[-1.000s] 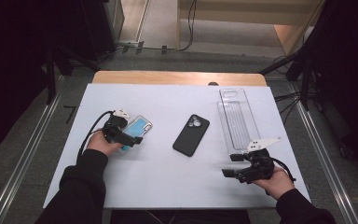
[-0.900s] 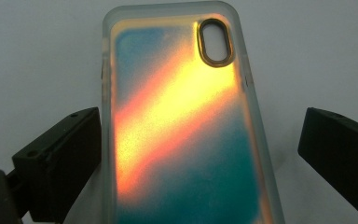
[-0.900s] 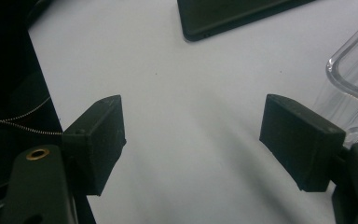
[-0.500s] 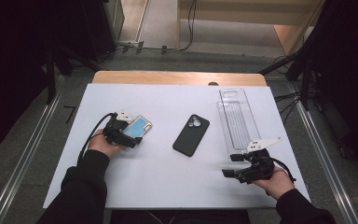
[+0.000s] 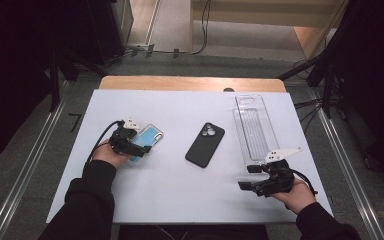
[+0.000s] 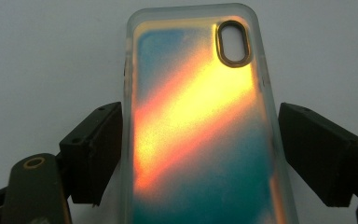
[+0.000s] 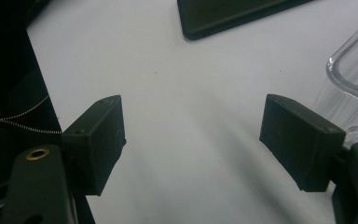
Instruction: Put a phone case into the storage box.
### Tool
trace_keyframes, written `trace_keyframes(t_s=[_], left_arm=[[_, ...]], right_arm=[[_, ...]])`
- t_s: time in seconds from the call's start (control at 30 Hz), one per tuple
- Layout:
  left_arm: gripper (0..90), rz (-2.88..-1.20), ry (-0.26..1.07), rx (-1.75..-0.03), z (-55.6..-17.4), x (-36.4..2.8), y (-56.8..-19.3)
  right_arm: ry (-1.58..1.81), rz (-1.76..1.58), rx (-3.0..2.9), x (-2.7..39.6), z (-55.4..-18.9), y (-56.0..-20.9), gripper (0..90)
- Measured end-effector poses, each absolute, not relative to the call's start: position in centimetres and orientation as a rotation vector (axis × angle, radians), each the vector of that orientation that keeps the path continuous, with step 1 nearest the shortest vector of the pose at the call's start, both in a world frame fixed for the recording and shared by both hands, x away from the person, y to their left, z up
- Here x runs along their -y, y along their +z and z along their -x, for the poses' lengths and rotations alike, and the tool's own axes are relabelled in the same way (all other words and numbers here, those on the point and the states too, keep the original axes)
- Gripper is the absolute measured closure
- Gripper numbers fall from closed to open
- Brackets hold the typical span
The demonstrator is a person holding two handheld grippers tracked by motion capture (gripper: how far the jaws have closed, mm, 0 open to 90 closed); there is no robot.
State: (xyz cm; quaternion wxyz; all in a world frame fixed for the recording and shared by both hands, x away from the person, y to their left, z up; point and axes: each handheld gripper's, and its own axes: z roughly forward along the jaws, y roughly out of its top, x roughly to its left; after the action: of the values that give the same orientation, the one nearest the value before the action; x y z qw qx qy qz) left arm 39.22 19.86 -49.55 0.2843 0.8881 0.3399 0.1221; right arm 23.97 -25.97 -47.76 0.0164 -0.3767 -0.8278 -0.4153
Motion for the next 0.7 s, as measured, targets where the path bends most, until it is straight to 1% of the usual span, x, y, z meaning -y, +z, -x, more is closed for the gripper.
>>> trace_keyframes(t_s=[0.43, 0.7], left_arm=[[17.5, -2.363, 0.299, -0.942, -39.4, -20.1, -49.0], [17.5, -2.320, 0.279, -0.947, -39.2, -20.3, -47.3]], right_arm=[[-1.293, 1.168, 2.569, 26.0, -24.0, -47.7, 20.3], [-1.296, 1.170, 2.566, 25.9, -23.9, -47.7, 20.3]])
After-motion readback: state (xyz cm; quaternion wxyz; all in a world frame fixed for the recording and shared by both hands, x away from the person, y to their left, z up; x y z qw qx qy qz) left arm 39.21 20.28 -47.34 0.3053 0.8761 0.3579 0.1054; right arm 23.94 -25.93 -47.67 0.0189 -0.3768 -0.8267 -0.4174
